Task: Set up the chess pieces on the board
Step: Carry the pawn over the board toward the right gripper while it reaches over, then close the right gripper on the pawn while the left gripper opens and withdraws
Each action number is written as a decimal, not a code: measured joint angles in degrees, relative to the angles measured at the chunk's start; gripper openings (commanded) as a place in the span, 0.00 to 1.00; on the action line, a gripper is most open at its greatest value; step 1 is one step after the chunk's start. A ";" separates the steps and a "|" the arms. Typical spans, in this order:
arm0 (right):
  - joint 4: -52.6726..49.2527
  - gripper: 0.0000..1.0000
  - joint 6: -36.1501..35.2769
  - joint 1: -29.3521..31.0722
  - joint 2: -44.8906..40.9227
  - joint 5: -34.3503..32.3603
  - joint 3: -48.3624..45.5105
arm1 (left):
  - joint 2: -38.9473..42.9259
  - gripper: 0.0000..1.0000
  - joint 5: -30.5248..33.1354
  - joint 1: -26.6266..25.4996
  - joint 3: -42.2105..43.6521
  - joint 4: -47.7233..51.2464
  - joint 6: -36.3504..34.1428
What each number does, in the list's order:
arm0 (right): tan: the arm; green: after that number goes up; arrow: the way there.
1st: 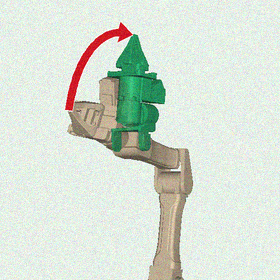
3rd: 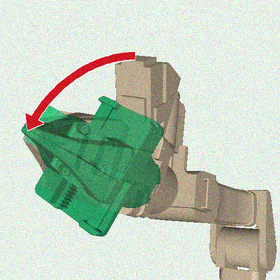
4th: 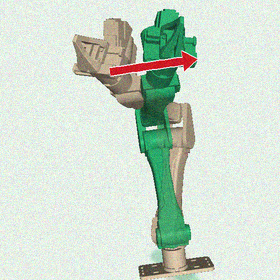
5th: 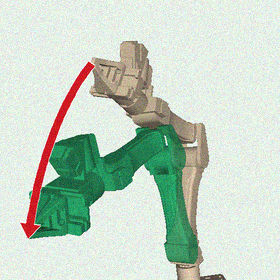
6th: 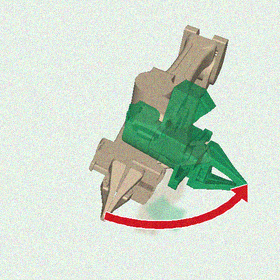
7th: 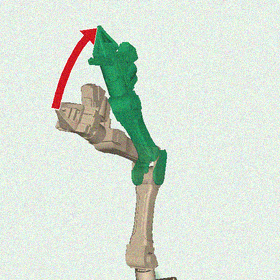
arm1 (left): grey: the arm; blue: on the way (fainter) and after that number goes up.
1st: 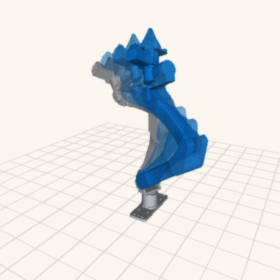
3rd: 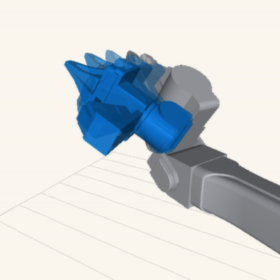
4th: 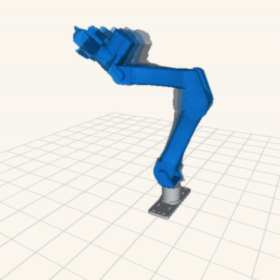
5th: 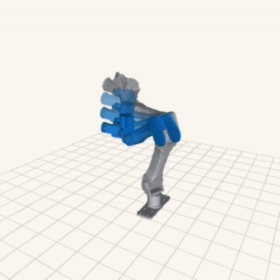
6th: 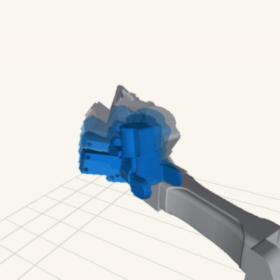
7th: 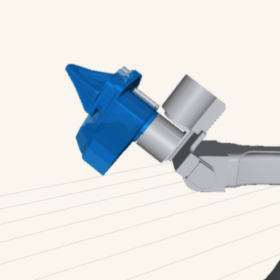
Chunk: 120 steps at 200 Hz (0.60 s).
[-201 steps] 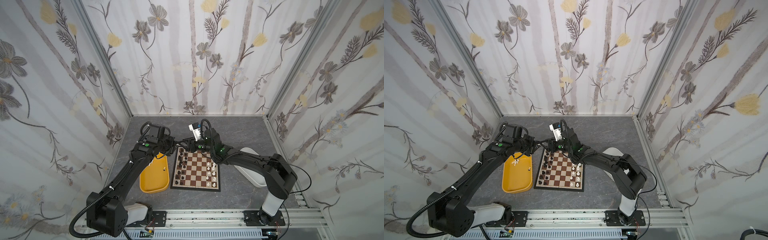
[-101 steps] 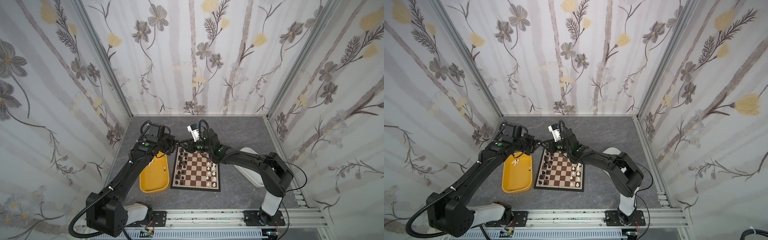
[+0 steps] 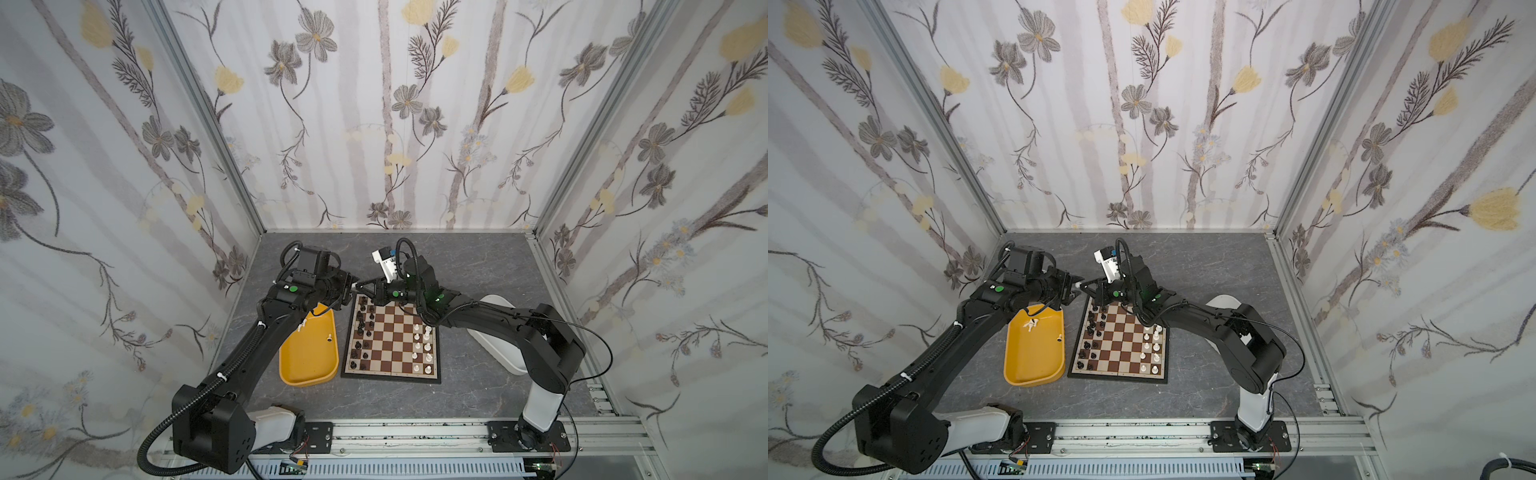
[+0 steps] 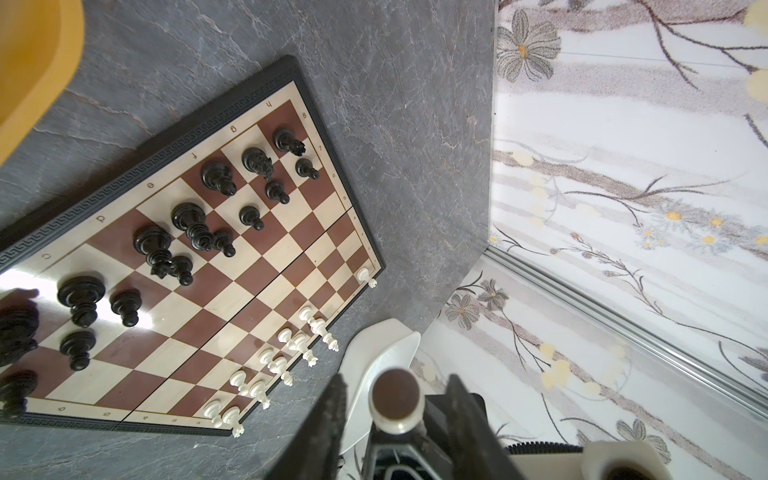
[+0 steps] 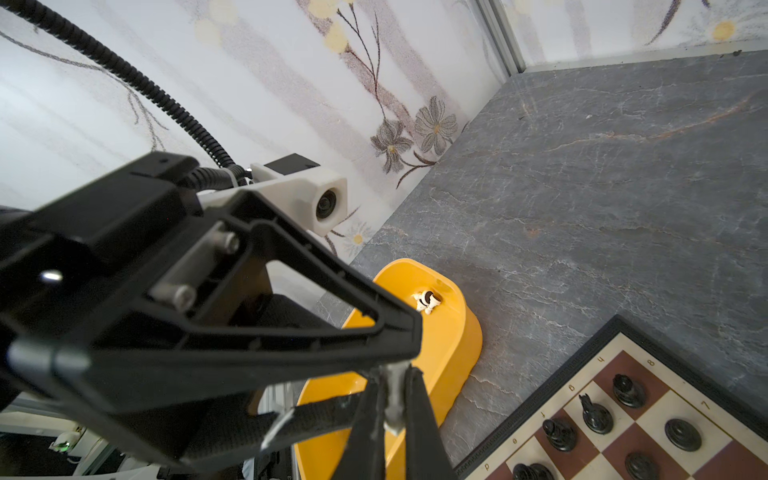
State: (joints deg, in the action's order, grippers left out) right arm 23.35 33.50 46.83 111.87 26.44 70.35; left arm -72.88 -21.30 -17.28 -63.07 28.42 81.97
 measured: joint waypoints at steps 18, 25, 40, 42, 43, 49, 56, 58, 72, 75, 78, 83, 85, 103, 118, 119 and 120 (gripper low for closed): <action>-2.05 0.00 -0.72 -0.85 -4.66 -0.70 -1.81 | 0.09 1.00 0.24 1.86 0.00 -0.09 -4.04; -3.54 0.00 -0.87 -1.60 -6.78 -1.38 -2.40 | 0.37 1.00 0.31 2.80 0.00 0.00 -6.34; -8.02 0.00 -1.53 -3.74 -11.02 -3.08 -3.43 | 1.77 1.00 0.20 4.59 0.11 0.04 -12.57; -9.03 0.00 -1.70 -4.02 -11.58 -3.50 -3.48 | 1.99 1.00 0.02 4.81 0.11 0.02 -13.55; -9.42 0.00 -1.77 -4.13 -11.76 -3.65 -3.48 | 2.05 1.00 -0.02 4.90 0.11 0.02 -13.92; -13.14 0.00 -2.38 -5.07 -13.27 -5.11 -3.43 | 2.56 1.00 -0.66 5.60 0.15 0.00 -17.27; -17.68 0.00 -3.13 -5.97 -14.49 -6.99 -3.02 | 2.84 1.00 -1.53 6.10 0.24 -0.02 -21.11; -19.28 0.00 -3.50 -6.16 -14.80 -7.89 -2.78 | 2.89 1.00 -1.81 6.21 0.31 -0.02 -22.38; -31.10 0.00 -5.68 -6.78 -15.56 -13.97 0.07 | 3.17 1.00 -4.55 6.36 1.33 0.00 -29.97; -33.48 0.00 -6.14 -6.78 -15.52 -15.32 0.85 | 3.30 1.00 -5.20 6.36 1.68 0.02 -31.43; -35.78 0.00 -6.62 -6.75 -15.41 -16.48 1.57 | 3.50 1.00 -6.10 6.36 2.16 0.04 -33.20; -39.63 0.00 -7.41 -6.78 -15.10 -18.56 2.84 | 3.74 1.00 -7.43 6.36 2.86 0.04 -35.43; -41.16 0.00 -7.76 -6.78 -14.93 -19.52 3.37 | 3.85 1.00 -8.09 6.36 3.19 -0.04 -36.33; -52.30 0.00 -10.32 -6.78 -12.00 -26.43 6.86 | 4.46 1.00 -13.79 6.47 6.38 -1.44 -42.77; -58.36 0.00 -11.54 -6.86 -9.01 -29.68 7.85 | 5.38 1.00 -17.35 6.47 9.29 -3.32 -45.94; -58.60 0.00 -11.56 -6.88 -8.87 -29.81 7.89 | 5.44 1.00 -17.51 6.47 9.44 -3.41 -46.07; -59.06 0.00 -11.63 -6.93 -8.59 -29.94 7.98 | 5.53 1.00 -17.79 6.47 9.68 -3.61 -46.27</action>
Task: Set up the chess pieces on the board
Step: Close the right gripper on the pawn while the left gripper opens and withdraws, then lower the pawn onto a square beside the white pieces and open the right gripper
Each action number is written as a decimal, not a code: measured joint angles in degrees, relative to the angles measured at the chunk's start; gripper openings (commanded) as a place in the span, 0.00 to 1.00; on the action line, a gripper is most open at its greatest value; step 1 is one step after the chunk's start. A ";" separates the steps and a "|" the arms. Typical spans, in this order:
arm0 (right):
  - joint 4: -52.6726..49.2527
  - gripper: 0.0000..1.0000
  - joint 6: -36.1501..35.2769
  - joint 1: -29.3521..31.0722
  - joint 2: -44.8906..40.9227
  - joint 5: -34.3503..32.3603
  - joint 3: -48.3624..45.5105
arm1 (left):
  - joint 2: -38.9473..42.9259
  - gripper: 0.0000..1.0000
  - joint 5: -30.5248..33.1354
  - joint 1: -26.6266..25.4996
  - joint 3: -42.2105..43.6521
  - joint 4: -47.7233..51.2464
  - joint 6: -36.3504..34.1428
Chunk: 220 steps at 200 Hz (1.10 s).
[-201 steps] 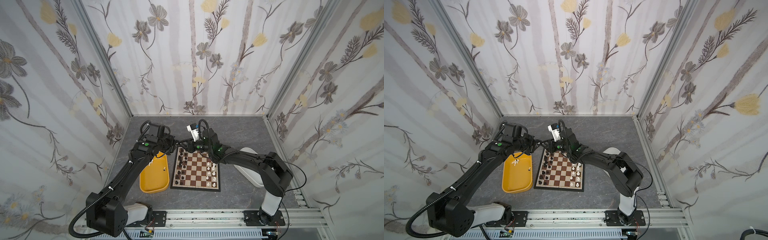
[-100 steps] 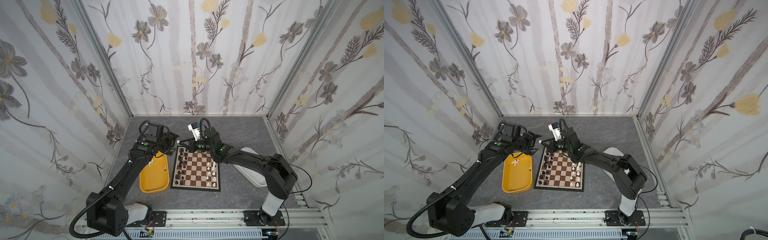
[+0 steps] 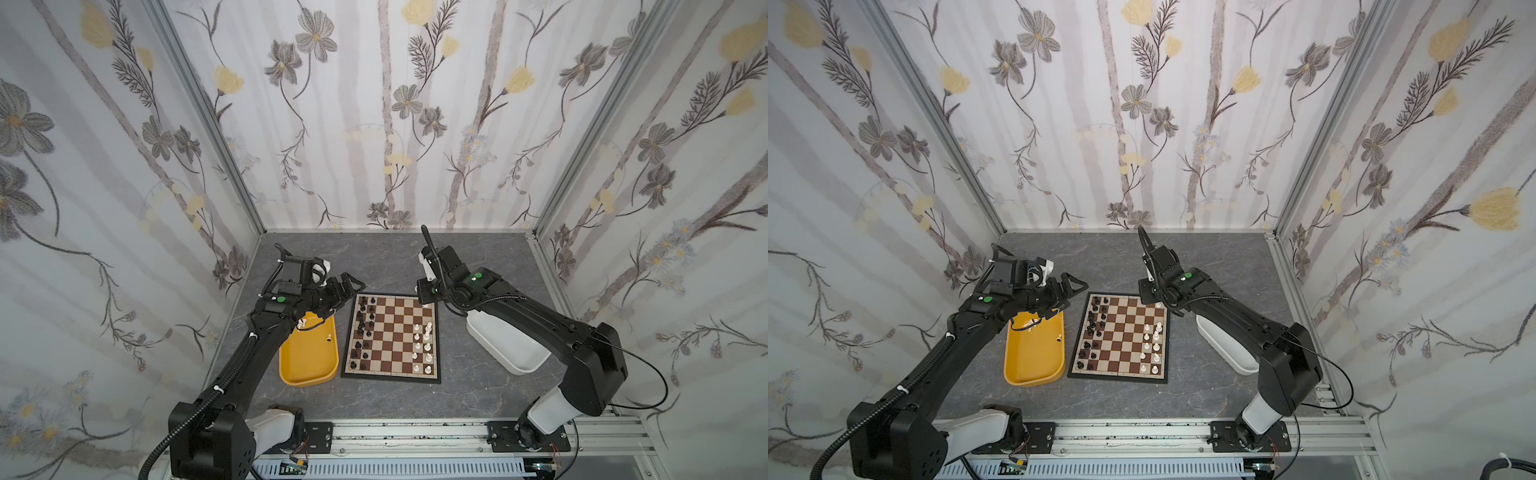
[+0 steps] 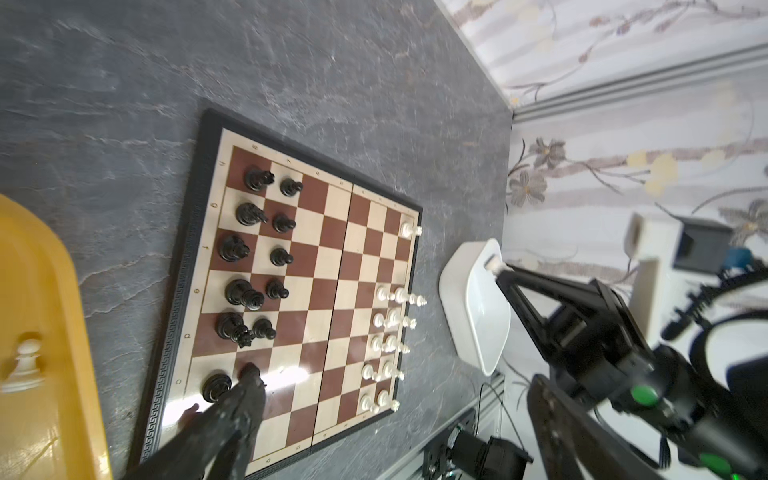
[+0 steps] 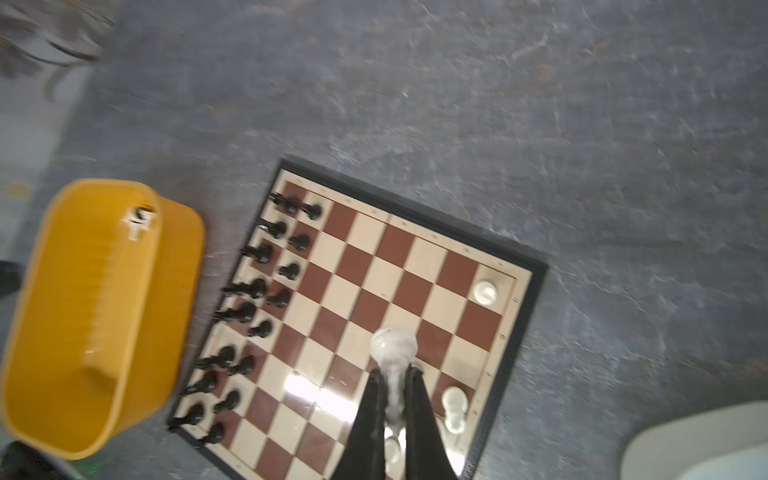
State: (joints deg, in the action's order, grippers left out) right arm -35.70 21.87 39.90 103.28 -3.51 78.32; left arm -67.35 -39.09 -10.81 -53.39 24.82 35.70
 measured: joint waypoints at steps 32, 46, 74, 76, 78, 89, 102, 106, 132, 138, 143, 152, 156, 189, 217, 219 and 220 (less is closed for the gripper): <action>-4.63 0.00 -1.01 0.00 6.95 -1.44 2.08 | 1.44 1.00 -3.21 0.00 2.67 -3.43 -4.66; -5.27 0.00 -1.38 0.00 9.16 -1.38 3.08 | 1.75 1.00 -3.56 0.04 3.93 -4.92 -5.84; -5.25 0.00 -1.42 -0.70 12.83 -1.40 4.20 | 2.10 1.00 -3.54 0.22 4.66 -5.35 -7.23; -5.31 0.00 -1.42 -0.79 13.05 -1.42 4.20 | 2.16 1.00 -3.54 0.24 4.66 -5.35 -7.30; -5.38 0.00 -1.44 -0.87 13.27 -1.44 4.20 | 2.25 1.00 -3.54 0.28 4.66 -5.35 -7.39; -5.44 0.00 -1.62 -1.07 14.25 -1.60 4.22 | 2.58 1.00 -3.54 0.33 4.66 -5.44 -7.69; -5.57 0.00 -1.97 -1.42 15.10 -1.66 4.24 | 2.56 1.00 -3.54 0.42 4.66 -5.66 -8.00; -5.64 0.00 -2.01 -1.46 15.30 -1.68 4.24 | 2.56 1.00 -3.52 0.44 4.66 -5.66 -8.24; -5.86 0.00 -2.49 -1.55 15.78 -1.75 4.24 | 2.56 1.00 -3.30 0.55 4.66 -5.70 -8.66; -5.84 0.00 -2.49 -1.64 15.98 -1.75 4.24 | 2.56 1.00 -3.19 0.61 4.61 -5.70 -8.68; -5.84 0.00 -2.49 -1.66 16.20 -1.75 4.24 | 2.56 1.00 -3.10 0.66 4.57 -5.70 -8.70; -5.88 0.00 -2.54 -1.75 16.72 -1.73 4.22 | 2.56 1.00 -3.02 0.79 4.52 -5.73 -8.70; -5.90 0.00 -2.56 -1.81 16.92 -1.75 4.17 | 2.56 1.00 -2.97 0.79 4.52 -5.70 -8.72; -6.19 0.01 -2.91 -2.14 17.90 -1.81 4.15 | 2.56 1.00 -2.84 0.96 4.52 -5.70 -8.70; -6.01 0.10 -2.95 -2.40 18.34 -1.99 4.28 | 2.56 1.00 -2.47 1.05 4.52 -5.70 -8.70; -6.01 0.10 -2.95 -2.43 18.40 -1.99 4.31 | 2.56 1.00 -2.47 1.05 4.52 -5.70 -8.70; -6.01 0.10 -2.95 -2.45 18.40 -1.97 4.35 | 2.56 1.00 -2.45 1.05 4.52 -5.70 -8.70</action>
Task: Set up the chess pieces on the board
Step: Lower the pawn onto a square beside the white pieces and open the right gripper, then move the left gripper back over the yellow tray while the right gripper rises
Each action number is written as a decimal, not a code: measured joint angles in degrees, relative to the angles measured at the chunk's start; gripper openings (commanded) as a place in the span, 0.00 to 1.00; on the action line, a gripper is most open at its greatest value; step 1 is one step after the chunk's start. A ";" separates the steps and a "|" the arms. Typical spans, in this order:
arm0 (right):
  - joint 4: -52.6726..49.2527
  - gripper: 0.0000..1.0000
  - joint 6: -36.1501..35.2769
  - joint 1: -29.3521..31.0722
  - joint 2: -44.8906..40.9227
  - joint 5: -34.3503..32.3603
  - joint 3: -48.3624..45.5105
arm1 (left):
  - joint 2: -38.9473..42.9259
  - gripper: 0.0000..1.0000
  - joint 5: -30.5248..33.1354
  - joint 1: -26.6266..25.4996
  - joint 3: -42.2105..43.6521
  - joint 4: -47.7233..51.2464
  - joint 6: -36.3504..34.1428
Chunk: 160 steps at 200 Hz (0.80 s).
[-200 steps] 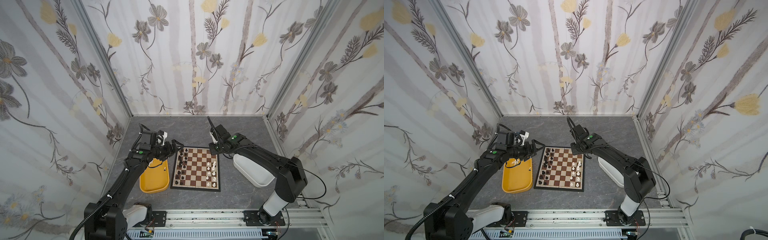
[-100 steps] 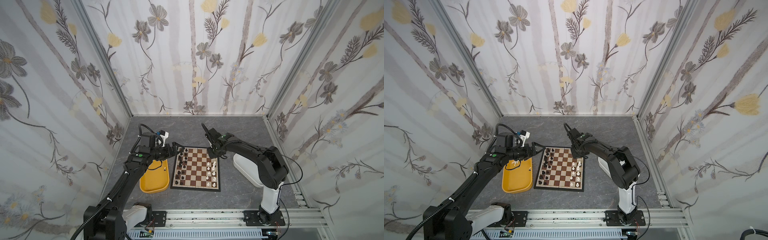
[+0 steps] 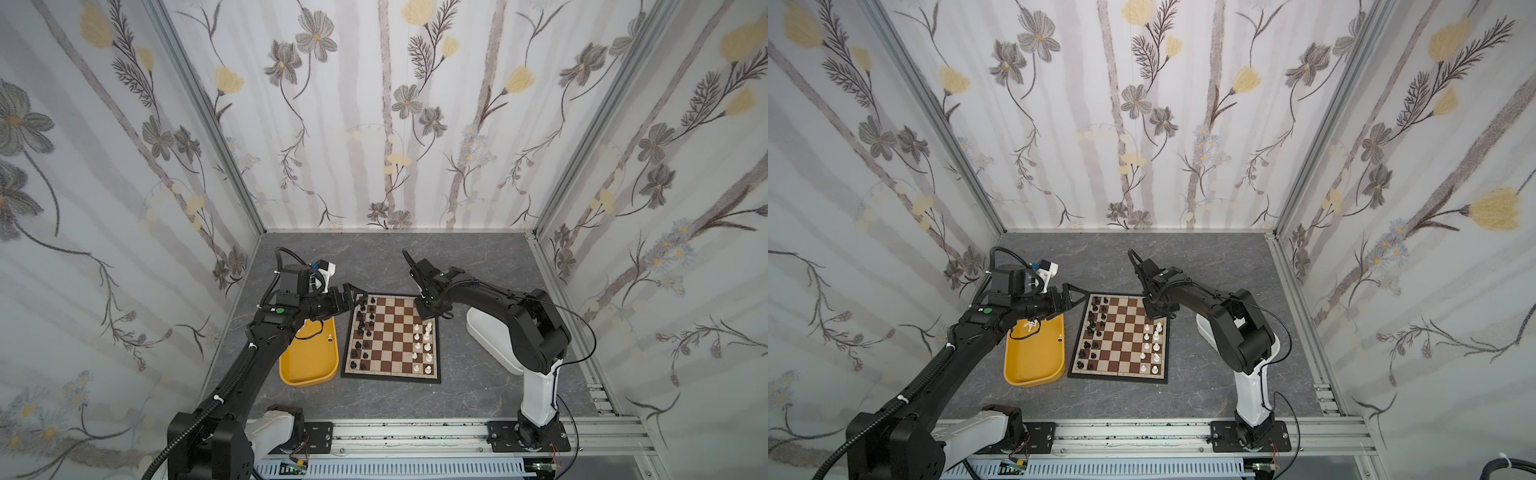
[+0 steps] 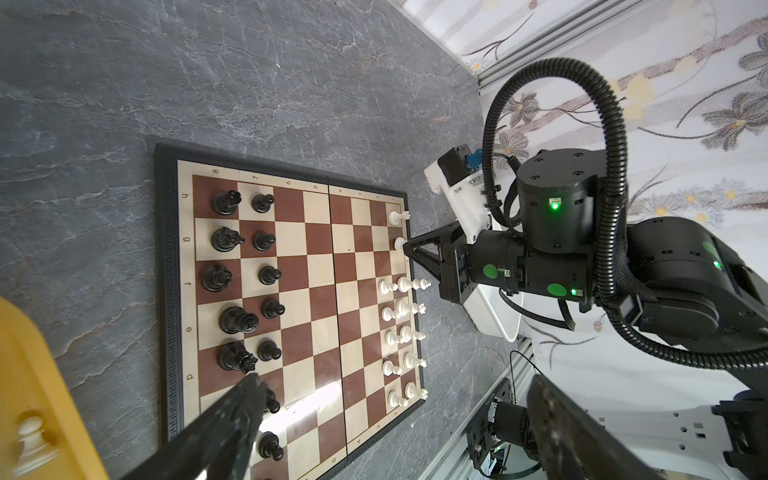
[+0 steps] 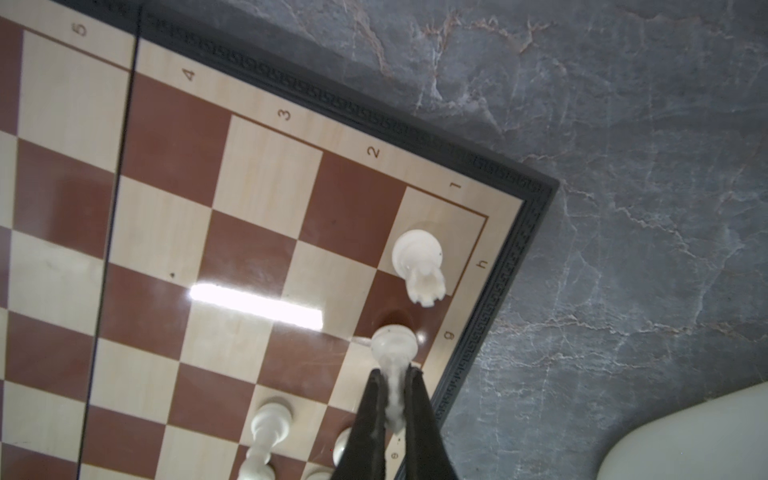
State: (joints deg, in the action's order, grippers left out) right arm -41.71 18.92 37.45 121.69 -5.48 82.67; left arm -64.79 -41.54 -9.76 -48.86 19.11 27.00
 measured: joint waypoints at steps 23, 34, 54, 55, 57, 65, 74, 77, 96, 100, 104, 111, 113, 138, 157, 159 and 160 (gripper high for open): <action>0.42 0.17 -0.13 -0.31 0.37 -0.02 0.15 | -0.07 1.00 0.31 0.07 0.00 0.00 0.00; 0.28 0.20 -0.15 -0.33 0.79 0.02 0.15 | -0.07 1.00 0.48 0.09 0.00 0.00 0.00; 0.15 0.24 -0.15 -0.39 1.01 0.20 0.20 | -0.07 1.00 0.66 0.11 0.00 0.02 0.00; 0.15 0.24 -0.15 -0.39 1.01 0.20 0.20 | -0.07 1.00 0.66 0.11 0.00 0.02 0.00; 0.13 0.24 -0.15 -0.42 1.01 0.20 0.26 | -0.07 1.00 0.68 0.11 0.00 0.02 0.00; 0.17 0.26 -0.15 -0.46 1.01 0.22 0.42 | -0.07 1.00 0.83 0.11 0.00 0.02 0.00; 0.15 0.29 -0.15 -0.46 1.01 0.22 0.55 | -0.07 1.00 1.05 0.13 0.00 0.04 0.00; 0.15 0.30 -0.13 -0.46 0.96 0.20 0.59 | -0.07 1.00 1.14 0.15 -0.02 0.09 0.00; 0.00 0.38 -0.11 -0.52 -0.17 0.17 0.85 | -0.09 1.00 3.10 0.17 -0.31 0.98 -0.09; -0.13 0.41 -0.02 -0.57 -0.68 0.17 1.09 | -0.09 1.00 3.80 0.17 -0.42 1.36 -0.13; -0.24 0.43 0.07 -0.59 -1.31 0.13 1.44 | -0.11 1.00 4.68 0.22 -0.55 1.79 -0.22; -0.28 0.47 0.07 -0.66 -2.54 0.04 2.10 | -0.20 1.00 6.69 0.28 -0.79 2.82 -0.24; -0.31 0.49 0.04 -0.66 -2.80 0.00 2.25 | -0.22 1.00 7.08 0.33 -0.85 3.06 -0.24; 0.68 0.72 0.11 -0.68 -9.64 -0.70 4.20 | -0.33 1.00 15.17 1.05 -1.99 9.79 -0.11; 2.71 0.80 0.44 -0.87 -15.63 -0.87 3.96 | 0.11 0.92 20.50 1.86 -2.29 16.44 1.20; 3.06 0.81 0.50 -0.90 -16.13 -0.87 3.82 | 0.17 0.91 21.03 1.95 -2.25 17.18 1.53; 3.23 0.81 0.48 -0.90 -16.48 -0.85 3.76 | 0.20 0.90 21.20 1.97 -2.23 17.42 1.64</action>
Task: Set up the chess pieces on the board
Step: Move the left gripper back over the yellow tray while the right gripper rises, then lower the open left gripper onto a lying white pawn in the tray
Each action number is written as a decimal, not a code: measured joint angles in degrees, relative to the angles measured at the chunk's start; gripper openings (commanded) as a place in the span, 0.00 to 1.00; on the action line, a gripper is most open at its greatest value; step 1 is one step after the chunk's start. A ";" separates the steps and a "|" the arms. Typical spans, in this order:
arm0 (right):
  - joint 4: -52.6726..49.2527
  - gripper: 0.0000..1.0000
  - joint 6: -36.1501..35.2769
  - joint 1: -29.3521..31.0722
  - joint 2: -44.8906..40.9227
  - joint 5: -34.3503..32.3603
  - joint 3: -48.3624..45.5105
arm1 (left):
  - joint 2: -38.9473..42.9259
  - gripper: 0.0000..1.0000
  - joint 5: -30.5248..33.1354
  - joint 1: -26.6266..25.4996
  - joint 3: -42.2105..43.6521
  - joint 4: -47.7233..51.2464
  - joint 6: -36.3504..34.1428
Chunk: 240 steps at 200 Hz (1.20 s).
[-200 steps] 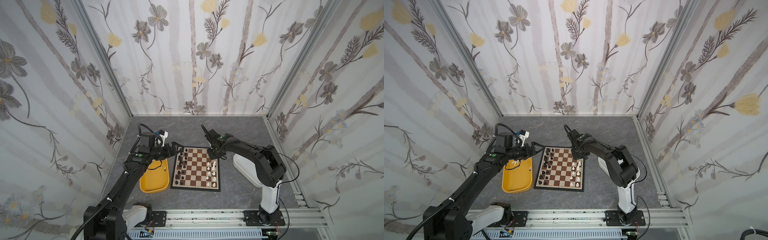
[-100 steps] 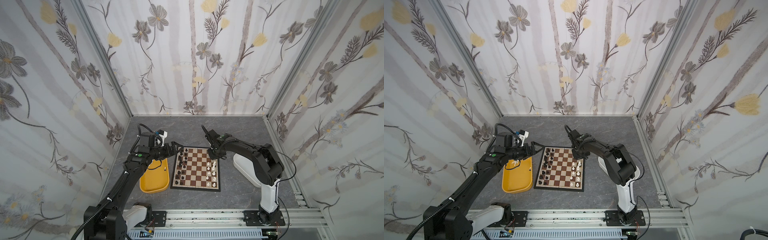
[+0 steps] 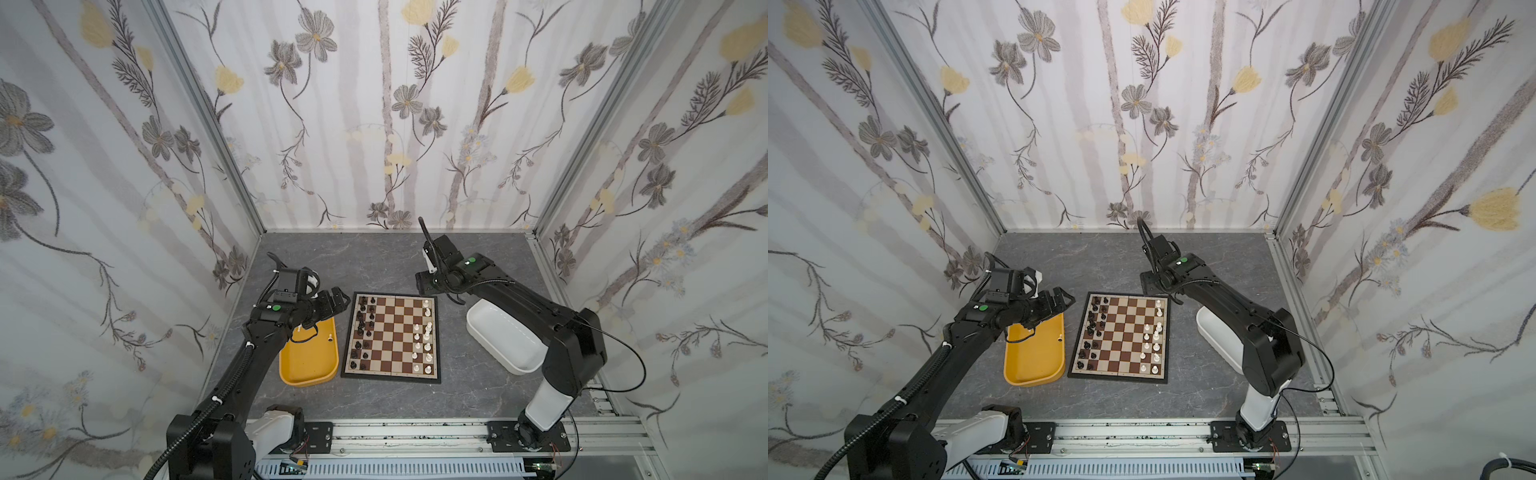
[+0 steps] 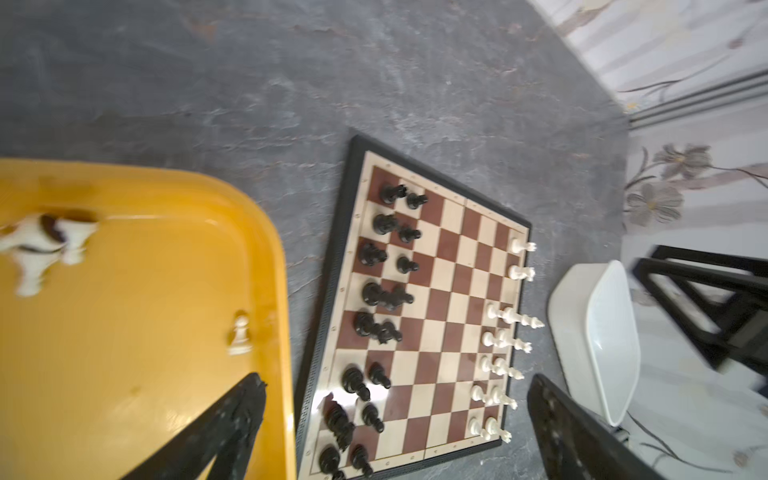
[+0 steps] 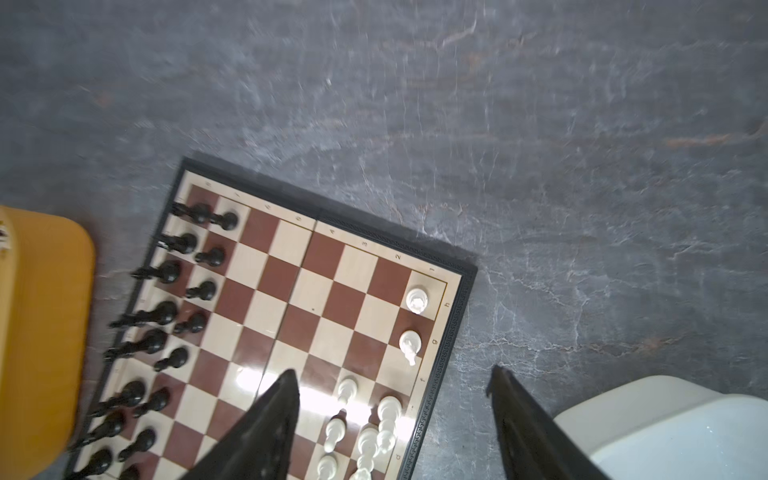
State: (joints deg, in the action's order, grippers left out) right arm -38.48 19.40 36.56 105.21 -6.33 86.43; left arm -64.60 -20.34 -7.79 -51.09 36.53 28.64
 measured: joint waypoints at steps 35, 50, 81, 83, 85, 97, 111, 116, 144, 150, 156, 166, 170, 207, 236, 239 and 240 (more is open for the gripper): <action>4.70 0.84 0.46 -0.57 -4.15 3.61 -2.89 | -4.26 0.73 5.64 0.33 0.00 9.09 0.48; 6.71 0.84 0.74 -0.63 -5.55 5.70 -4.87 | -6.67 0.62 6.93 0.42 0.00 10.86 0.57; 11.45 0.84 2.19 -1.09 -9.92 9.92 -10.45 | -10.60 0.59 9.75 1.11 0.15 11.61 1.42; 11.65 0.84 2.27 -1.16 -10.16 10.14 -10.73 | -10.91 0.59 9.79 1.16 0.15 11.56 1.49; 11.82 0.84 2.38 -1.22 -10.38 10.38 -11.02 | -11.30 0.59 9.77 1.16 0.15 11.43 1.55; 13.29 0.85 2.62 -1.38 -11.41 11.19 -12.46 | -13.75 0.58 9.77 1.27 0.15 10.69 1.60; 14.53 0.84 2.82 -1.70 -12.59 12.35 -14.10 | -17.20 0.53 9.70 1.27 -0.07 9.88 1.60; 15.13 0.84 3.10 -1.75 -12.94 12.61 -14.67 | -18.53 0.52 9.68 1.27 -0.22 9.53 1.55; 17.31 0.84 4.11 -2.01 -16.20 14.43 -17.64 | -23.93 0.51 8.74 1.25 -1.03 7.43 1.31; 18.08 0.84 4.13 -2.05 -16.70 14.86 -18.10 | -24.74 0.50 8.66 1.16 -1.44 7.17 1.22; 18.60 0.84 4.15 -2.10 -17.03 15.02 -18.49 | -25.53 0.49 8.66 1.11 -1.79 6.73 1.01; 19.19 0.85 4.59 -2.27 -17.64 15.43 -19.39 | -26.77 0.49 8.50 1.03 -2.40 6.32 0.46; 19.32 0.84 4.57 -2.36 -17.90 15.61 -19.71 | -27.17 0.48 8.52 1.01 -2.58 6.14 0.17; 21.09 0.84 5.25 -3.21 -20.00 16.48 -21.97 | -31.21 0.39 8.72 0.02 -3.87 5.86 0.02; 21.64 0.83 5.66 -4.07 -21.38 16.74 -23.43 | -33.20 0.33 10.14 -0.63 -5.20 7.39 0.02; 21.70 0.83 5.73 -4.13 -21.51 16.81 -23.61 | -33.31 0.32 10.29 -0.66 -5.33 7.58 0.04; 21.73 0.83 5.75 -4.17 -21.55 16.83 -23.65 | -33.35 0.32 10.34 -0.68 -5.35 7.65 0.02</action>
State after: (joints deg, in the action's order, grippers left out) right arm -16.75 25.15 32.38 83.66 10.50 62.78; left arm -97.95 -10.00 -8.47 -56.45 44.18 28.67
